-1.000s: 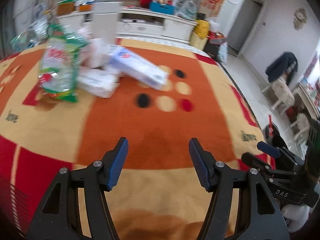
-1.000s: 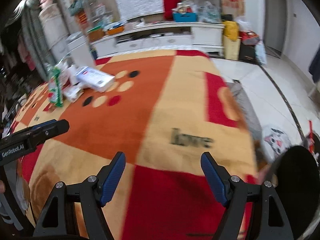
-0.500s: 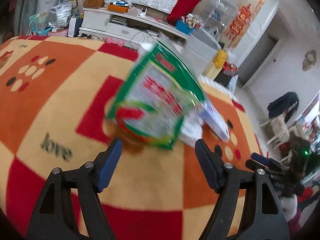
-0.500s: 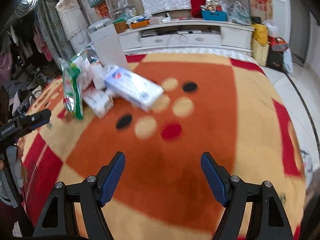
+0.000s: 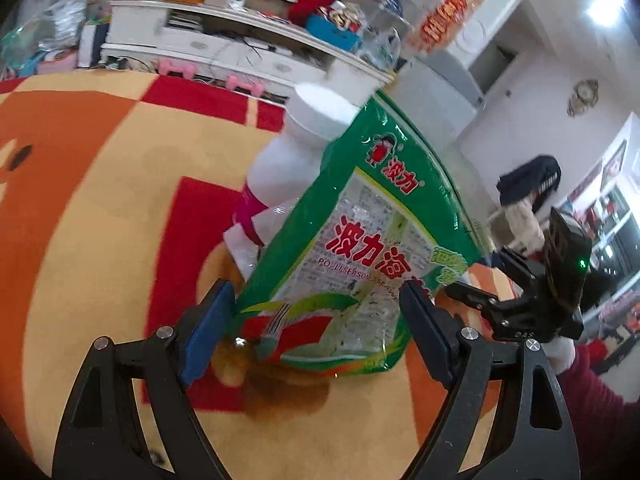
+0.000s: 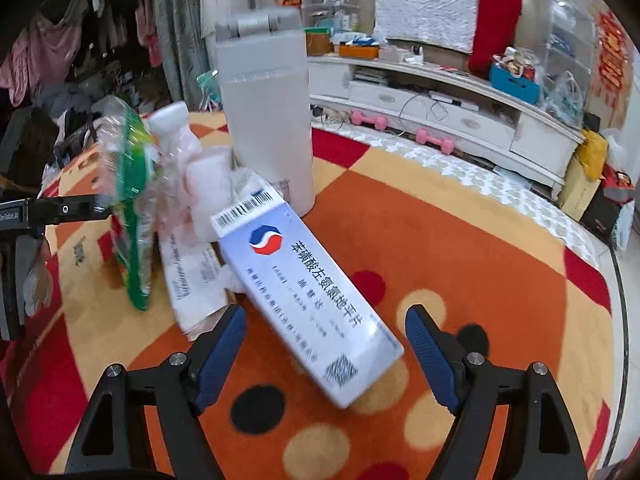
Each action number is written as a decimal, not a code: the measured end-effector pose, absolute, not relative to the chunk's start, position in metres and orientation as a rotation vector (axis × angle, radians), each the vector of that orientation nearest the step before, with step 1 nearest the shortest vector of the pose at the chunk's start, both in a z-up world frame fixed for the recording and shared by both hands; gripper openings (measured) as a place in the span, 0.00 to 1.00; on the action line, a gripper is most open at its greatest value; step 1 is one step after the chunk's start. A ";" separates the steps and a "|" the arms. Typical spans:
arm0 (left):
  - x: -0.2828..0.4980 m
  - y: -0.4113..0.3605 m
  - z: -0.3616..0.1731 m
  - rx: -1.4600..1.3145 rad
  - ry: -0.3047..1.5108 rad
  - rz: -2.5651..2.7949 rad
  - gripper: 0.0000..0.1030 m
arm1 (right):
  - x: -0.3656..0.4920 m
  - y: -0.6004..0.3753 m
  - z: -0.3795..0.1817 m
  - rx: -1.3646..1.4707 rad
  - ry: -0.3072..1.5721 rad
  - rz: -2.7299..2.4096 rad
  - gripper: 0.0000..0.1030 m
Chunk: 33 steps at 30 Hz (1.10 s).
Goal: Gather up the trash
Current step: 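Grasp the green seaweed bag with the left tool while the right tool grasps the white medicine box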
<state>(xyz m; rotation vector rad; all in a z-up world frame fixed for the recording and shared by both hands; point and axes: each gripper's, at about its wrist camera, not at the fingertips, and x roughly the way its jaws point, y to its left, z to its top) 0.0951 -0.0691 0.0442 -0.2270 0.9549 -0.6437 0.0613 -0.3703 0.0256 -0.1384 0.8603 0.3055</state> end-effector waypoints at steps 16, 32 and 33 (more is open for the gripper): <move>0.034 -0.086 0.079 -0.317 1.101 -0.739 0.22 | -0.004 -0.355 0.053 -0.085 0.836 0.325 0.48; -0.066 -0.061 0.072 -0.391 1.152 -0.538 0.71 | -0.131 -0.375 0.029 0.052 0.959 0.297 0.79; -0.066 -0.061 0.072 -0.387 1.141 -0.526 0.71 | -0.132 -0.375 0.030 0.061 0.954 0.300 0.79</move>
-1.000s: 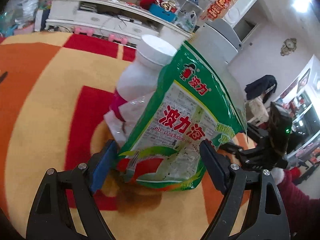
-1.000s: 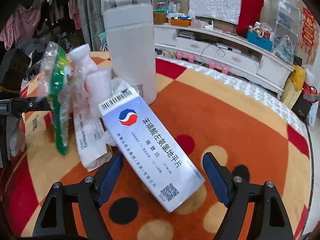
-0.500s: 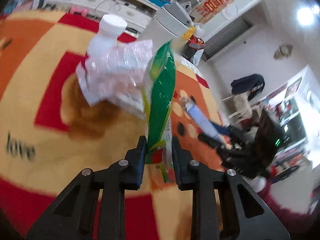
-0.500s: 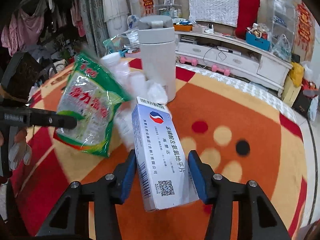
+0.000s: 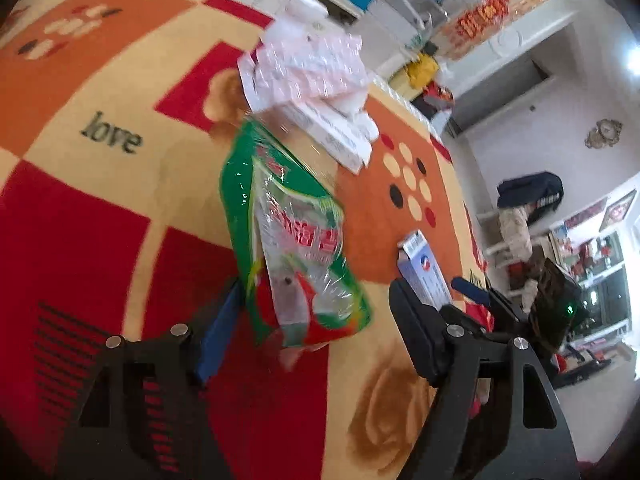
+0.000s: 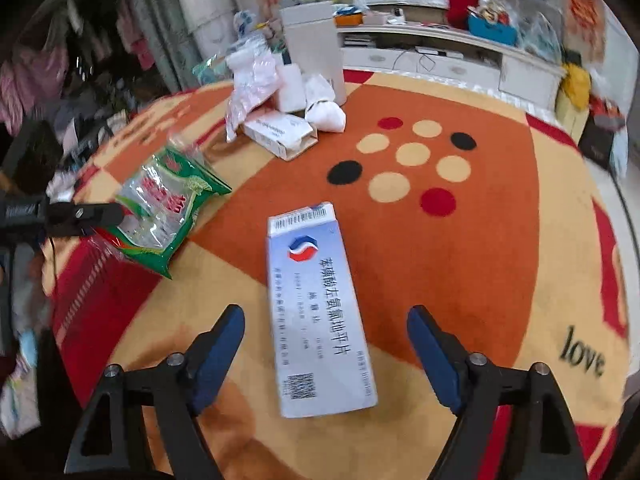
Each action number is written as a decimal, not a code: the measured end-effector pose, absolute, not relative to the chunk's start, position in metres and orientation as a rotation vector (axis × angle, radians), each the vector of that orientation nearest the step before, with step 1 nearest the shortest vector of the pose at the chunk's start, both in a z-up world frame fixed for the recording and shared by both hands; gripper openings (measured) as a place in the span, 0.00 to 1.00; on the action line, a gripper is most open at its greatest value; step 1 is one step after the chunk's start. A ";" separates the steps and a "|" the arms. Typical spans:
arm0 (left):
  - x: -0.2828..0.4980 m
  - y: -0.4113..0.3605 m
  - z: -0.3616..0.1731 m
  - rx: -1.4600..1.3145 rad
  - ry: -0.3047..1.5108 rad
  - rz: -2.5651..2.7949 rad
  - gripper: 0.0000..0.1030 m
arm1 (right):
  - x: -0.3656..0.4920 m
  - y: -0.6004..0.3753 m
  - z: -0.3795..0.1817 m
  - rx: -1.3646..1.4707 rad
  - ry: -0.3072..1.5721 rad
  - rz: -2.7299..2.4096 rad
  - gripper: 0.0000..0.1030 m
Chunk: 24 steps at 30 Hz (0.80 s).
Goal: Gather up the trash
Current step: 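Grasp the green seaweed bag with the left tool while the right tool grasps the white medicine box, then carry the seaweed bag with the left tool while the right tool carries the medicine box to the bin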
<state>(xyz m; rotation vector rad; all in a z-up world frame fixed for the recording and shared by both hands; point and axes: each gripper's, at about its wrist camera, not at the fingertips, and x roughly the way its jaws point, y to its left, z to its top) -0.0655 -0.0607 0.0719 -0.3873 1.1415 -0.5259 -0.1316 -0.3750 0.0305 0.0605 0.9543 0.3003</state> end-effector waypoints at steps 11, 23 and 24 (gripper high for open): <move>-0.047 -0.063 0.037 -0.270 1.147 -0.299 0.70 | -0.116 -0.348 0.021 -0.046 0.941 0.232 0.79; -0.071 -0.099 0.049 -0.206 1.112 -0.399 0.08 | -0.133 -0.354 0.028 -0.077 0.874 0.200 0.46; -0.073 -0.103 0.052 -0.208 1.103 -0.407 0.08 | -0.135 -0.356 0.031 -0.073 0.869 0.199 0.46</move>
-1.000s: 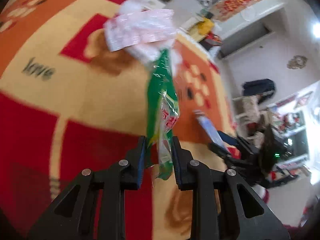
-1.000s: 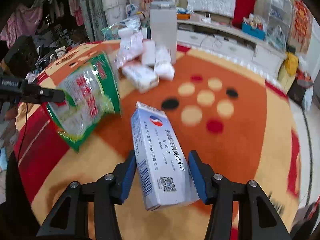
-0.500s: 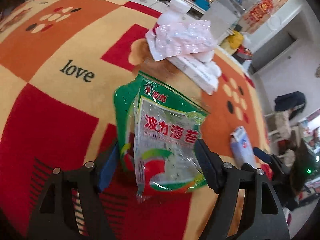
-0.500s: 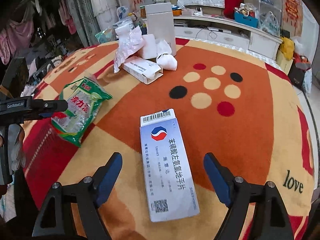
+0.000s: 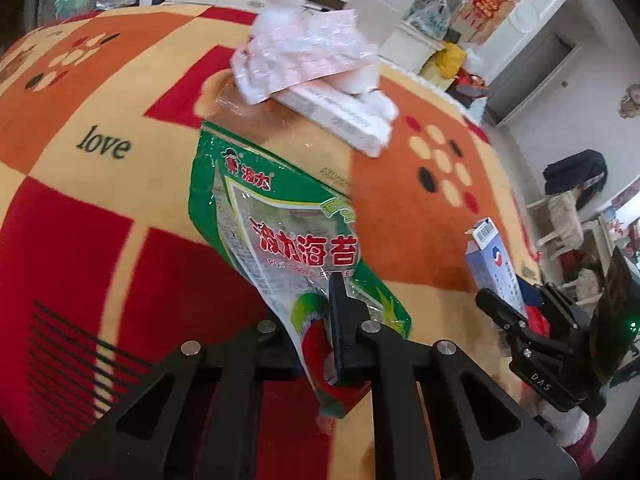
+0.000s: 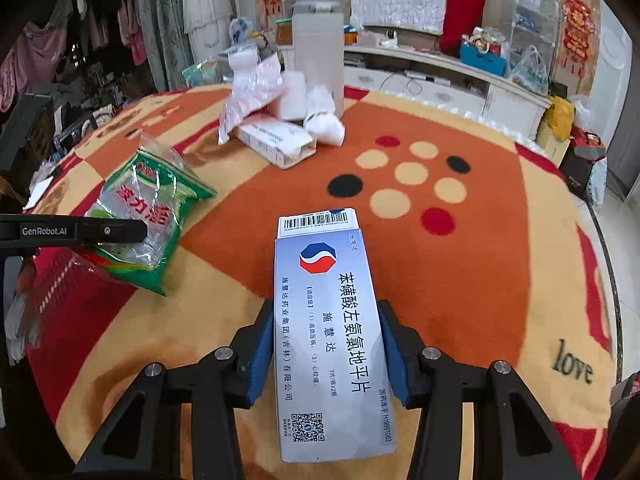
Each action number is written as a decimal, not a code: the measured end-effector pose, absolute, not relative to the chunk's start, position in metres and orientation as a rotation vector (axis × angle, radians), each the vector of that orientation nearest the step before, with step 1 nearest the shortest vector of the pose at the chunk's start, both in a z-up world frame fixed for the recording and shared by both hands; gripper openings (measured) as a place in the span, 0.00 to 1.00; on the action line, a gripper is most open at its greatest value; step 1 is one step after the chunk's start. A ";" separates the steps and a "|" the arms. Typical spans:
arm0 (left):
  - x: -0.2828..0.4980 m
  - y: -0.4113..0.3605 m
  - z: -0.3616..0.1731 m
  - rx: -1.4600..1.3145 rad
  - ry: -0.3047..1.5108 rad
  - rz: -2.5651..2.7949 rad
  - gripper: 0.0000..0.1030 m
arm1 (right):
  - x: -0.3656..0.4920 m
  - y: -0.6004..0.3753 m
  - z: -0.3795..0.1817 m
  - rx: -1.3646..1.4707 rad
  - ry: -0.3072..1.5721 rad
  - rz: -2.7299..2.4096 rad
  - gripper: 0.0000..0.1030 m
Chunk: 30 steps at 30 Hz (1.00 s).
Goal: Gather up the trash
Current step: 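Carry the seaweed bag with the left tool while the right tool carries the medicine box to the bin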
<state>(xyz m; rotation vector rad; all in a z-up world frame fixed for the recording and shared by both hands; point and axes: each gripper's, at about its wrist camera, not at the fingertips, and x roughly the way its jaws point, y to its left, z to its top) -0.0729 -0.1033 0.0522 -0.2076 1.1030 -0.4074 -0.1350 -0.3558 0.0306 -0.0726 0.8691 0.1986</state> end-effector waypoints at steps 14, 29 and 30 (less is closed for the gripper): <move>-0.096 -0.191 0.076 -0.155 1.061 -0.541 0.08 | -0.177 -0.401 0.052 -0.035 0.826 0.115 0.46; -0.106 -0.236 0.034 -0.041 1.162 -0.535 0.09 | -0.215 -0.452 0.042 0.068 0.839 0.071 0.46; -0.106 -0.237 0.034 -0.051 1.167 -0.544 0.08 | -0.216 -0.453 0.042 0.070 0.839 0.071 0.46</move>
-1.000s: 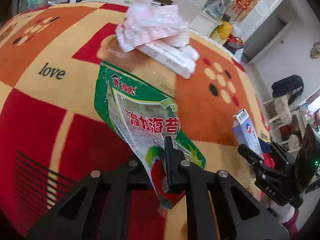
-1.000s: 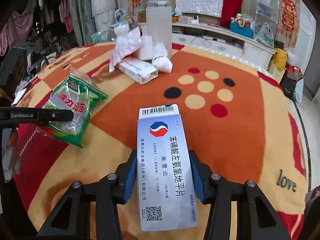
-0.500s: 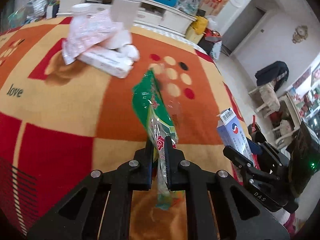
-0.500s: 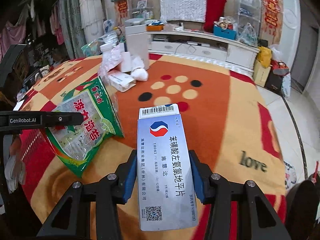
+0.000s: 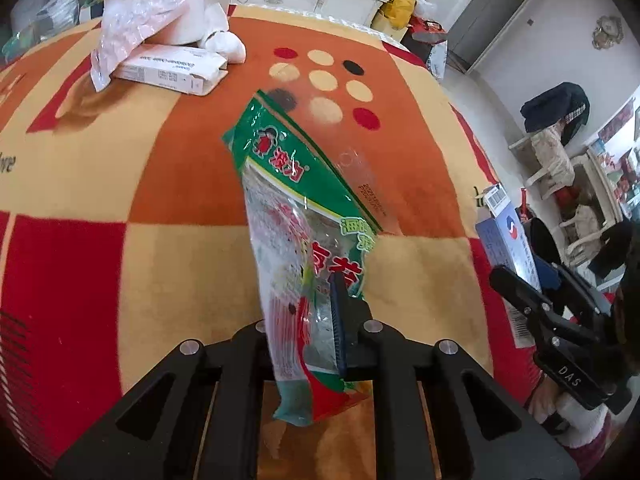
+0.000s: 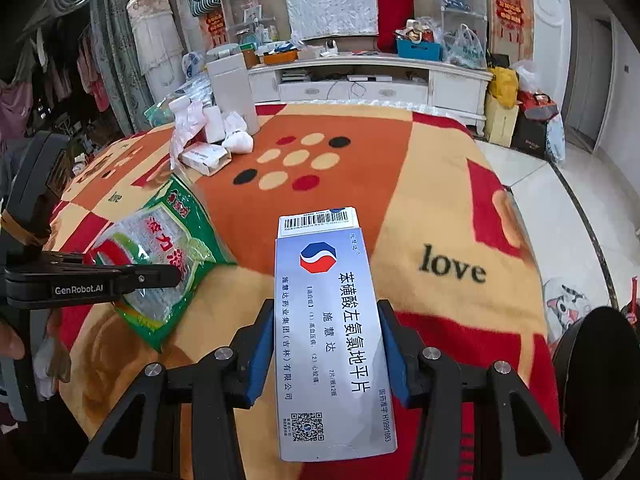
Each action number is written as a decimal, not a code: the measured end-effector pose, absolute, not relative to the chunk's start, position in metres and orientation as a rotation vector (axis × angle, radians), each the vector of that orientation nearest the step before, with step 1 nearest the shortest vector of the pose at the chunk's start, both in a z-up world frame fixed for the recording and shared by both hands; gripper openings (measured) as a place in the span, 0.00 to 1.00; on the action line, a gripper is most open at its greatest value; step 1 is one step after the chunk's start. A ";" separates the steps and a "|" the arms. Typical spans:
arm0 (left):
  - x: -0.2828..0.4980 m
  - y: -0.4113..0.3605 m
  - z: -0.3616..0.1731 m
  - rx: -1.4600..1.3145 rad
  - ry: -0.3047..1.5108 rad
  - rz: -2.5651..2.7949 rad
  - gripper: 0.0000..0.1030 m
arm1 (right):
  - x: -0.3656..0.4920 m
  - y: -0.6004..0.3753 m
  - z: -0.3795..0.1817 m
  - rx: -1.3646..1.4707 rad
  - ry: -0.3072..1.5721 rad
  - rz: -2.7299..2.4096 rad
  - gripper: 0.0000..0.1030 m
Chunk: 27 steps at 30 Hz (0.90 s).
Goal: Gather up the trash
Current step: 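Carry the seaweed bag with the left tool while the right tool carries the medicine box to the bin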
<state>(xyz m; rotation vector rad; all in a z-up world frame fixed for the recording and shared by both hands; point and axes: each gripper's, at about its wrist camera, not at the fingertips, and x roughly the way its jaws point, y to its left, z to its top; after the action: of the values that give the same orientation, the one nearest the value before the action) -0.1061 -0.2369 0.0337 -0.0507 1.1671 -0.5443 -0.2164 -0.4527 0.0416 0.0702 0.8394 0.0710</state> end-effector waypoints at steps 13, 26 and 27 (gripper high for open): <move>-0.125 -0.292 0.080 -0.067 1.059 -0.692 0.04 | -0.238 -0.485 0.060 0.105 0.788 0.001 0.46; -0.133 -0.375 0.091 -0.059 1.067 -0.839 0.04 | -0.276 -0.564 0.065 0.176 0.768 -0.160 0.46; -0.134 -0.380 0.092 -0.057 1.064 -0.848 0.04 | -0.279 -0.570 0.066 0.182 0.767 -0.174 0.46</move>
<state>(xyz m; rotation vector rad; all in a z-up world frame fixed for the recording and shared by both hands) -0.1342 -0.3804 0.0924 -0.0574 1.0638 -0.8480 -0.2790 -0.5704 0.0662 0.1820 0.7668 -0.1742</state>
